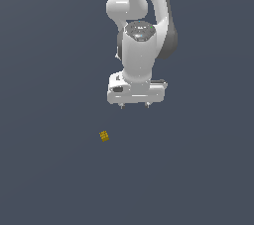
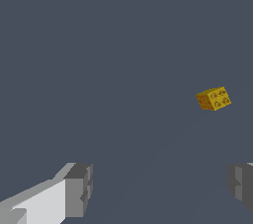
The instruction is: Pick up the object and move it to a goal position.
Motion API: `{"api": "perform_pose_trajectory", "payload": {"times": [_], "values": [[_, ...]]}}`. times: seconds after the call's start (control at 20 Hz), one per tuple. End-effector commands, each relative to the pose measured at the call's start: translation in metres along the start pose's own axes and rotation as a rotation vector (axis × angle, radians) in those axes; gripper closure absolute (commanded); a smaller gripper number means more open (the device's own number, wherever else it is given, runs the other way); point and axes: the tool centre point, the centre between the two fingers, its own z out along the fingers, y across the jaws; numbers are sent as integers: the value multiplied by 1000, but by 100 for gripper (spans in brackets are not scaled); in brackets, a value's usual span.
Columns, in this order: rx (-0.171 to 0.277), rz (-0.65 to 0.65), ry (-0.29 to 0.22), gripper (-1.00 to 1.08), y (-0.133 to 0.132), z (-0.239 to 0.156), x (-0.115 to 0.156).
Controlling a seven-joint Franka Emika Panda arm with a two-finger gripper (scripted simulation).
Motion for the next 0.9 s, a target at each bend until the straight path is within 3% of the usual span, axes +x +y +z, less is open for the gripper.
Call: {"api": "perform_pose_trajectory", "payload": {"times": [0.0,0.45,0.85], "values": [[0,0,0,-92,0,0,0],[7,6,41,-92,-9,-22,6],[5,-8,37,-92,-4,-17,9]]}}
